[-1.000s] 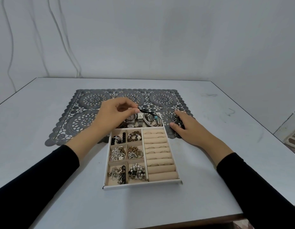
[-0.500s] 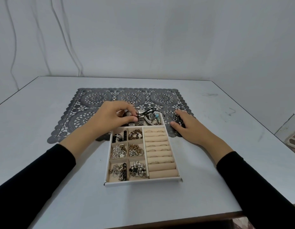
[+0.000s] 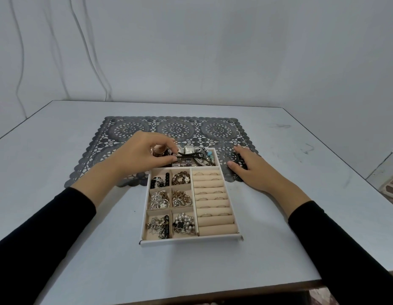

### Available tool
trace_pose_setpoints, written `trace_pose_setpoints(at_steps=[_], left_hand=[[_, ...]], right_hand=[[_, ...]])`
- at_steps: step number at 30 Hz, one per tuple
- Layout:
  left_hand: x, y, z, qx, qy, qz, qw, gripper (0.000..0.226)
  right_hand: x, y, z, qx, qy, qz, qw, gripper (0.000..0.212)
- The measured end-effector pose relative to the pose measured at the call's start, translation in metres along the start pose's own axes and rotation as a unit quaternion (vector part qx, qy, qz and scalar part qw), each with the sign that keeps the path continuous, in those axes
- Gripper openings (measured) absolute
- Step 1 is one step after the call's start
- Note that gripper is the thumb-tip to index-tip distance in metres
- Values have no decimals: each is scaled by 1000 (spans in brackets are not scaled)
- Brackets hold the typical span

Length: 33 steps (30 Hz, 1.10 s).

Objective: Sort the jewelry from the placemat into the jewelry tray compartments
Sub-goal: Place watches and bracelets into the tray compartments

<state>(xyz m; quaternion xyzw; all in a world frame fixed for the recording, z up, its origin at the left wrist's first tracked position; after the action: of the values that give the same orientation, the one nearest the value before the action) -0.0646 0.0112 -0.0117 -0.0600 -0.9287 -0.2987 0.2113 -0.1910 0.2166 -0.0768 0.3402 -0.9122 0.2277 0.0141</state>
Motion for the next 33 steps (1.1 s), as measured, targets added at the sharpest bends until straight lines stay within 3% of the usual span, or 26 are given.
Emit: trace_pose_setpoints(at_steps=[9,24,33], left_hand=[[-2,-7,1,21,-44,-7,999,15],[-3,-3,0,26,-37,11,999,20],[-5,-18,-21,6,107,-15,994,15]], right_hand=[[0,-1,0,-4,-1,0,1000,59],[0,-1,-1,7,0,2,1000,58],[6,-7,-14,83,67,6,994,39]])
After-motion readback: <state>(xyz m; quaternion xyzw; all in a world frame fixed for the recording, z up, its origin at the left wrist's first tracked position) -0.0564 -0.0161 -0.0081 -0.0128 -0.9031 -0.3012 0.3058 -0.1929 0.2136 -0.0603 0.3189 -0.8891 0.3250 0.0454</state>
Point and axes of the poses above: each hand's wrist, its own x-axis towards the middle knuckle, its own z-axis out of the palm, y = z × x, the point moved 10 cm from there along x, towards the middle knuckle, and after that the axes turned 4 degrees about y, right-handed, at the moved point
